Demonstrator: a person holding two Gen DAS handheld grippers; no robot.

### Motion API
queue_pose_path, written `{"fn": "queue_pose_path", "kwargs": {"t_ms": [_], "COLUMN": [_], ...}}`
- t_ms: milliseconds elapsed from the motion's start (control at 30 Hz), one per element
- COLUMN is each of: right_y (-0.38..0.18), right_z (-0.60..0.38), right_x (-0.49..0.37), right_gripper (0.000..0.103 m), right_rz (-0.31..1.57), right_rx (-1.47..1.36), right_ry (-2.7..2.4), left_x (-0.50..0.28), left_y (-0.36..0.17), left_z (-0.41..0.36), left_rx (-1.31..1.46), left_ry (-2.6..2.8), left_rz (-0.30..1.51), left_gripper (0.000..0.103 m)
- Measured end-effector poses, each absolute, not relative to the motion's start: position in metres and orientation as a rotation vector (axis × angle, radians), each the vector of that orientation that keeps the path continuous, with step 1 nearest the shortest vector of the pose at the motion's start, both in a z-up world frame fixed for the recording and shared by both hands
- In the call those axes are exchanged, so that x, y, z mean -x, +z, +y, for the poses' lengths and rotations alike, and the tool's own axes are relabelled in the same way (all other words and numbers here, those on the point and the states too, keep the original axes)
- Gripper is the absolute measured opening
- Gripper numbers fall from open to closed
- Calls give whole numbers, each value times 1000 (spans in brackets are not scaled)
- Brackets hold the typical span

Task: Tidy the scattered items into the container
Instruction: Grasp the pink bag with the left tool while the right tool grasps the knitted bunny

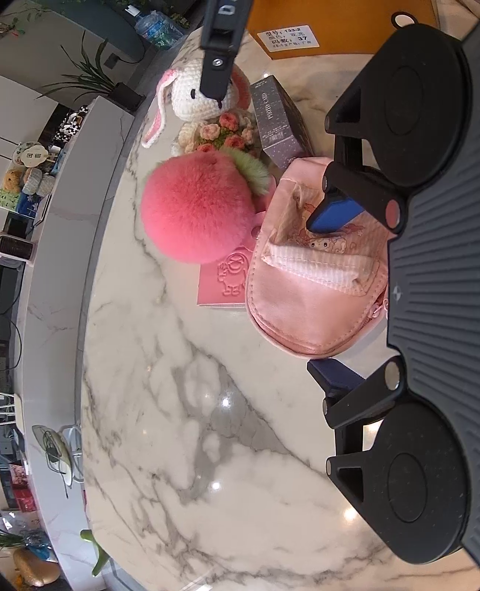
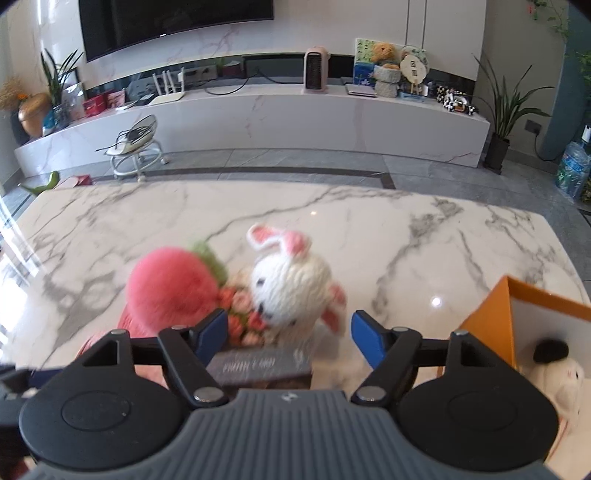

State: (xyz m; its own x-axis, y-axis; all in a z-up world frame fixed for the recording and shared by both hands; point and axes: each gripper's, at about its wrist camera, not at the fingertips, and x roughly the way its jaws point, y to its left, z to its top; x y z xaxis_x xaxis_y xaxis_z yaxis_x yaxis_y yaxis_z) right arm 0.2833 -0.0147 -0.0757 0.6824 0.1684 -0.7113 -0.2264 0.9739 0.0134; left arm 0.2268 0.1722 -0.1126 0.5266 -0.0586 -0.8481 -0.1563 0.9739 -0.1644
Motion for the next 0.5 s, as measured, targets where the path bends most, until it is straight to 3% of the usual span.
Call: {"fn": "queue_pose_path", "kwargs": {"t_ms": [133,233,300,500], "right_y": [-80,-87,-91,-90], "right_z": [-10,-4,1,4], "right_x": [-302,-310,-312,-300], "right_gripper": [77,76,64,55], "right_rz": [790,800,809,794], "right_rx": [81,107,143,173], "right_ry": [216,219,215,229], "left_x": [-230,-230,-229,-218], "left_y": [-116,-115,-113,-104], "left_z": [174,176,176,171], "left_rx": [243,241,245,214], "left_ry": [46,41,37,34], "left_rz": [1024,1019,1019,998], "left_gripper": [86,79,75,64]}}
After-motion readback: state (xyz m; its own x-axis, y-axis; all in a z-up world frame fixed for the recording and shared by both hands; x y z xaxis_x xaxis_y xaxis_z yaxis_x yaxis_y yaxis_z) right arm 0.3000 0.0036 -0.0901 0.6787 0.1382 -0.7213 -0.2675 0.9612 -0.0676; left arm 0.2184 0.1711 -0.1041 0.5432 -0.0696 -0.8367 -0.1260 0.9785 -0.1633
